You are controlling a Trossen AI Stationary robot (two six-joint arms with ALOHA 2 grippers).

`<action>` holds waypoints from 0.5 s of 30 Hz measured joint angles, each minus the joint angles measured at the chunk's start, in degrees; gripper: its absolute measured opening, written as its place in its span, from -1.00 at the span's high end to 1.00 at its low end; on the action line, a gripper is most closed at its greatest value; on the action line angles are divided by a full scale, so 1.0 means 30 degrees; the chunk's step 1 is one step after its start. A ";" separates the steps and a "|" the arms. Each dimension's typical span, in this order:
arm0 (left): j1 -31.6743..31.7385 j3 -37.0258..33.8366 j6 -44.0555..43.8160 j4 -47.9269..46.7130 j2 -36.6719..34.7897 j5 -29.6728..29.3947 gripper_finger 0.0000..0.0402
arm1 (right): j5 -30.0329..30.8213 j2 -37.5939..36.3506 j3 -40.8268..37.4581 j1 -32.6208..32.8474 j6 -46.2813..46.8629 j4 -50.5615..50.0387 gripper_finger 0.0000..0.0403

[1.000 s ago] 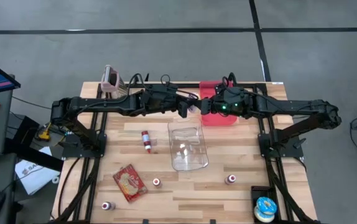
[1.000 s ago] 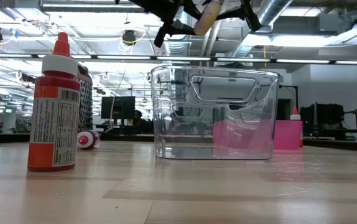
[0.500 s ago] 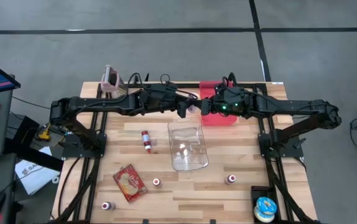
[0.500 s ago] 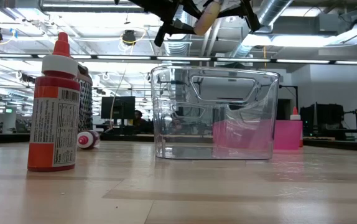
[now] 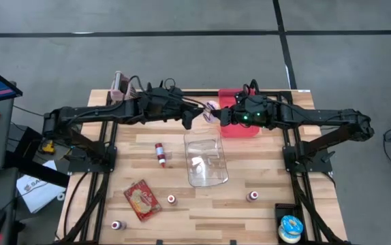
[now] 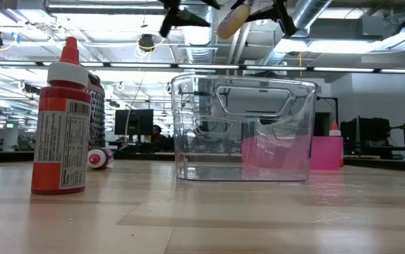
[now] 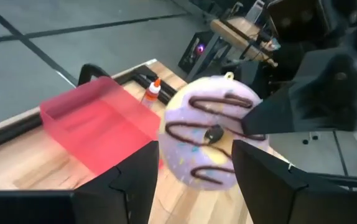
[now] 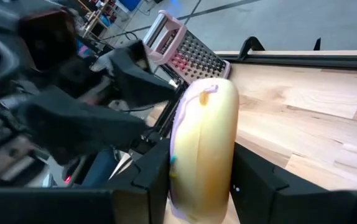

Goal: Pick & Place Food Item
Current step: Put the violet donut into the black bin

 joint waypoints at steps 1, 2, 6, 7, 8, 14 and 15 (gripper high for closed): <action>-0.0007 0.0021 0.0024 0.0224 -0.0156 -0.0007 0.00 | 0.0000 0.0000 0.0000 0.0000 0.0000 -0.0029 0.32; -0.0007 0.0048 0.0053 0.0133 -0.0348 -0.0010 0.01 | 0.0000 -0.0010 0.0000 0.0008 0.0001 -0.0107 0.32; -0.0007 0.0034 0.0641 -0.0876 -0.0991 -0.0675 0.01 | -0.0021 -0.0107 0.0000 0.0015 0.0309 -0.0567 0.32; -0.0006 0.0034 0.0825 -0.1096 -0.1230 -0.0856 0.01 | -0.0194 -0.0173 0.0000 0.0048 0.0520 -0.0851 0.32; 0.0000 0.0026 0.0970 -0.1689 -0.1527 -0.1049 0.00 | -0.0415 -0.0233 0.0000 0.0073 0.0754 -0.1028 0.32; 0.0000 0.0019 0.1095 -0.3612 -0.3034 -0.2365 0.00 | -0.1363 -0.0912 0.0000 0.1667 0.2769 -0.3710 0.32; 0.0000 0.0026 0.1095 -0.3608 -0.3280 -0.2504 0.00 | -0.1379 -0.1059 0.0000 0.2162 0.3275 -0.4293 0.32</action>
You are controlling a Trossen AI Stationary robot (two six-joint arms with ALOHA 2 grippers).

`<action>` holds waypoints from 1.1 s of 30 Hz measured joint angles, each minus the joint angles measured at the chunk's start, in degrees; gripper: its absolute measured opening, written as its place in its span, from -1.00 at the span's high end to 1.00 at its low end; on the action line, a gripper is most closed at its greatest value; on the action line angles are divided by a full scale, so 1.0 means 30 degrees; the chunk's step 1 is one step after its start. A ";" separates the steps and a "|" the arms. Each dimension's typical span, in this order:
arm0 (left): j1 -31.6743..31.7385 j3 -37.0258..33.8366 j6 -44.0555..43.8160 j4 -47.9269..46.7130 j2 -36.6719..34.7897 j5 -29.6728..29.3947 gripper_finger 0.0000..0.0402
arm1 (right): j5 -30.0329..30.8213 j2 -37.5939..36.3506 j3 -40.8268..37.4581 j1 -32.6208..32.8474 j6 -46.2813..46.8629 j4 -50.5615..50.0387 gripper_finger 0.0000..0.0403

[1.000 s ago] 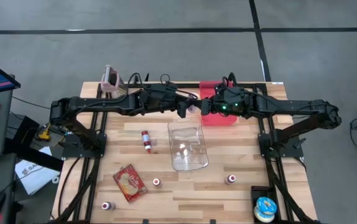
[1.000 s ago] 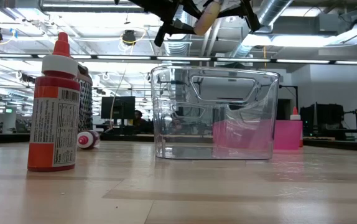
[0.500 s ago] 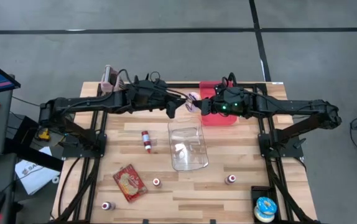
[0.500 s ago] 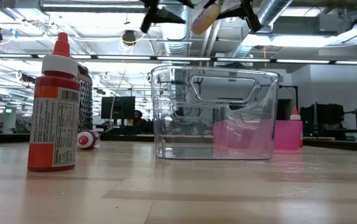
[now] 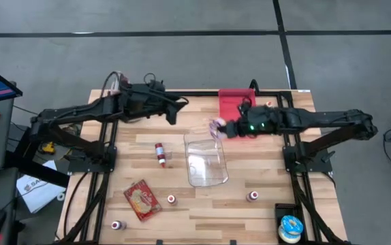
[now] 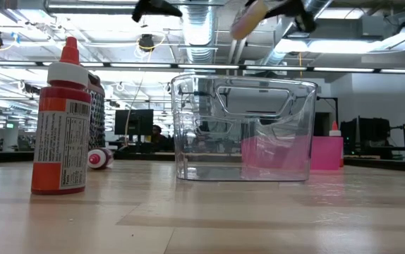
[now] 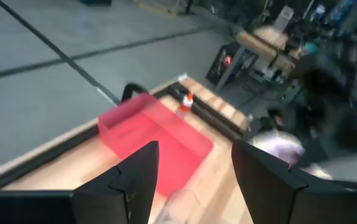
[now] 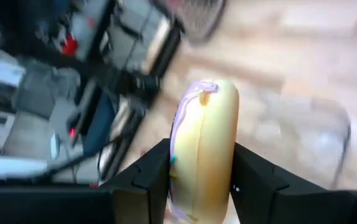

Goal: Pick & Place Food Item
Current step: Put the violet donut into the black bin

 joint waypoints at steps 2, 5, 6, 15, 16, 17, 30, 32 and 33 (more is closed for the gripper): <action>0.0000 0.0000 0.0014 -0.0523 -0.0459 -0.0142 0.00 | -0.0031 -0.0294 0.0000 0.1112 0.1173 -0.1456 0.32; 0.0000 -0.0015 0.0036 -0.0912 -0.0934 -0.0169 0.00 | -0.0022 -0.0657 0.0000 0.3080 0.3455 -0.3475 0.32; 0.0000 -0.0005 0.0036 -0.0698 -0.1006 -0.0171 0.00 | -0.0023 -0.0773 0.0000 0.3788 0.4296 -0.3981 0.32; -0.0057 -0.0007 -0.0058 -0.1484 -0.1125 0.0039 -0.01 | -0.0027 -0.0767 -0.0007 1.0738 1.2506 -0.6697 0.32; -0.0058 -0.0007 -0.0066 -0.1430 -0.1112 0.0068 -0.01 | -0.0030 -0.0680 -0.0005 1.1463 1.3400 -0.6674 0.33; -0.0058 -0.0007 -0.0066 -0.1392 -0.1112 0.0116 -0.01 | -0.0054 -0.0578 0.0000 1.2164 1.4295 -0.6604 0.33; -0.0058 -0.0007 -0.0463 -0.1389 -0.0959 0.0162 0.00 | -0.2392 0.1172 -0.0007 2.0111 2.2457 -0.6181 0.46; -0.0058 -0.0007 -0.0553 -0.1370 -0.0959 0.0167 0.01 | -0.2948 0.1253 0.0000 2.0610 2.2582 -0.6269 0.46; -0.0058 -0.0007 -0.0601 -0.1363 -0.0959 0.0169 0.01 | -0.3132 0.1293 0.0000 2.0790 2.2608 -0.6485 0.46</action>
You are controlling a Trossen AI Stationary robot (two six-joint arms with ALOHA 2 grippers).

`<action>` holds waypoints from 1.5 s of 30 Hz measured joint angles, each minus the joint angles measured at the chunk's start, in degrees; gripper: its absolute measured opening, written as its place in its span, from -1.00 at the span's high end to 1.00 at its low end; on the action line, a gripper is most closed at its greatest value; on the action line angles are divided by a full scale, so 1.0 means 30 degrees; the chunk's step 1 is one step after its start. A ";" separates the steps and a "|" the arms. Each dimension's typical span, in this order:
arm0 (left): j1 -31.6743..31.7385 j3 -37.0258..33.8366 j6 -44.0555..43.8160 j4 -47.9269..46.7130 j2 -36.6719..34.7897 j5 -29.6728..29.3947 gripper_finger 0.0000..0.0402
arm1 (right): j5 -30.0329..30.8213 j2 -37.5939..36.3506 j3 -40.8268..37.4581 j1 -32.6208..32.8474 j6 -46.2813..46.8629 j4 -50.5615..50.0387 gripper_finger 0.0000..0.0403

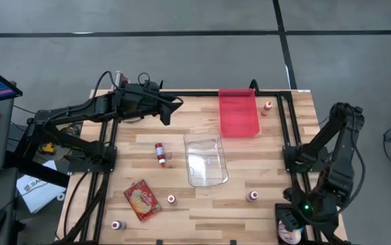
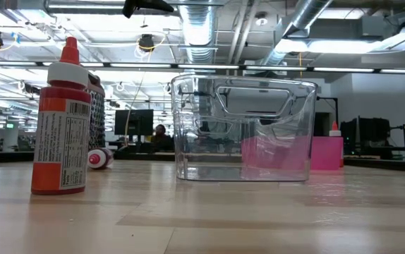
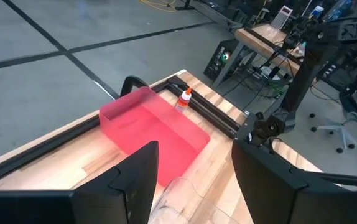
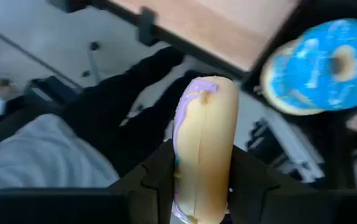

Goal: Pick & Place Food Item
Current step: Put the violet donut into the black bin

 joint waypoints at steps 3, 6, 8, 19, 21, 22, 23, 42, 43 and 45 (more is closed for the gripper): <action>-0.0019 0.0000 -0.0253 0.0054 0.0099 -0.0007 0.01 | -0.0050 -0.0033 0.0000 0.0379 -0.0019 -0.1118 0.46; -0.0185 0.0000 -0.0547 0.0039 0.0207 -0.0018 0.01 | -0.0043 -0.0199 0.0000 0.0456 -0.0089 -0.2490 0.46; -0.0377 0.0006 -0.0732 0.0140 0.0323 -0.0022 0.01 | -0.0051 -0.0277 0.0000 0.0456 -0.0232 -0.3108 0.46; -0.1631 0.0000 -0.1806 0.0103 0.0787 -0.0119 0.01 | -0.0476 -0.0306 -0.0940 0.0481 -0.0073 -0.4960 0.46; -0.1864 0.0000 -0.2086 0.0189 0.0754 -0.0208 0.01 | -0.0228 -0.0306 -0.0941 0.0121 0.0020 -0.5056 0.46; -0.1942 0.0000 -0.2087 0.0211 0.0744 -0.0278 0.01 | 0.0050 -0.0306 -0.0947 -0.0042 0.0064 -0.5046 0.46; -0.2043 0.0000 -0.2114 0.0178 0.0750 -0.0394 0.01 | 0.0186 -0.0306 -0.0941 -0.0178 0.0069 -0.5047 0.46; -0.2761 0.0000 -0.2379 0.0146 0.0758 -0.1115 0.01 | -0.0993 0.1246 -0.0947 0.1929 -0.0590 -0.5768 0.46; -0.2761 0.0000 -0.2462 0.0154 0.0758 -0.1115 0.01 | -0.1000 0.1591 -0.0947 0.2031 -0.0852 -0.5566 0.46; -0.2761 0.0000 -0.2600 0.0182 0.0758 -0.1115 0.01 | -0.1209 0.2192 -0.0947 0.2134 -0.1090 -0.5364 0.46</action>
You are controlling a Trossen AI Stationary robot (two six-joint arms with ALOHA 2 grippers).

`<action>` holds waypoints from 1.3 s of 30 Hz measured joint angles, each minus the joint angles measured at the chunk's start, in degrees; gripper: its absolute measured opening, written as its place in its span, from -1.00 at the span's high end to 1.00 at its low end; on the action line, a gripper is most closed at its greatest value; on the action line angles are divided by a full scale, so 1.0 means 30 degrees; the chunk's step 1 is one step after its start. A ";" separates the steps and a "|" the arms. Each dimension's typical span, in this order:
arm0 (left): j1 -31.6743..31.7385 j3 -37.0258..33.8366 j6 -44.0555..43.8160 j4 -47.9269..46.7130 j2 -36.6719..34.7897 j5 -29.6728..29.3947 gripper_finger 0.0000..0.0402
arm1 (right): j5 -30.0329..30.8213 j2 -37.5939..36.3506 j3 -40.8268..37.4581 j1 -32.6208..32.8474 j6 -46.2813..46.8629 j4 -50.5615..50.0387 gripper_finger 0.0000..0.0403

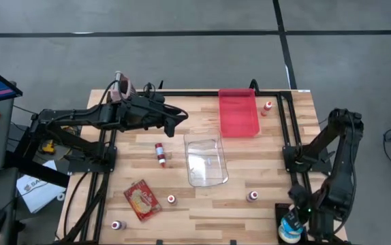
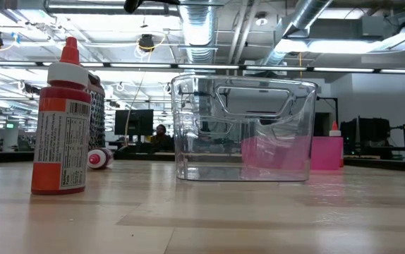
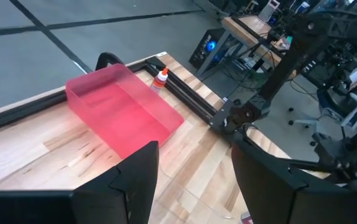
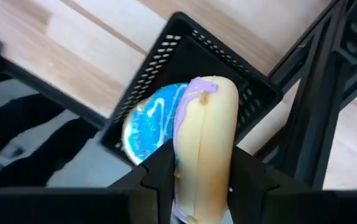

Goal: Pick & Place Food Item
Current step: Put the violet donut into the black bin

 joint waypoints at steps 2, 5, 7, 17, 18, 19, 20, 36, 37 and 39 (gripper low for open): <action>0.0000 0.0000 -0.0339 0.0069 0.0000 0.0000 0.01 | -0.0086 0.0347 -0.0007 0.0004 0.0068 0.0033 0.46; 0.0007 0.0000 -0.0492 0.0434 0.0000 0.0003 0.01 | 0.0458 0.0366 -0.0007 -0.0286 0.0168 0.0201 0.46; 0.0015 0.0000 -0.0646 0.0647 0.0000 0.0000 0.01 | 0.1169 0.0284 -0.0007 -0.0706 0.0210 -0.0001 0.46; -0.0708 0.0000 -0.1486 0.1195 -0.0007 0.0021 0.01 | 0.3301 0.0316 -0.0007 -0.1148 0.0891 -0.0182 0.46; -0.0789 0.0000 -0.1513 0.1198 -0.0007 0.0015 0.01 | 0.3265 0.0349 -0.0007 -0.1084 0.0996 -0.0091 0.46; -0.0876 0.0000 -0.1597 0.1256 -0.0007 0.0007 0.01 | 0.3257 0.0387 -0.0007 -0.1004 0.1013 0.0074 0.46; -0.0965 0.0000 -0.1699 0.1348 -0.0007 0.0007 0.01 | 0.3257 0.0401 -0.0007 -0.0918 0.1013 0.0277 0.46; -0.1508 0.0000 -0.2241 0.2149 -0.0007 -0.0417 0.01 | 0.2825 0.0408 0.0000 -0.0286 0.0677 0.1707 0.46; -0.1508 0.0000 -0.2358 0.2142 -0.0007 -0.0423 0.01 | 0.2826 0.0408 0.0000 -0.0185 0.0476 0.1645 0.46; -0.1508 0.0000 -0.2387 0.2149 -0.0007 -0.0442 0.01 | 0.2792 0.0408 0.0000 0.0027 0.0357 0.1387 0.46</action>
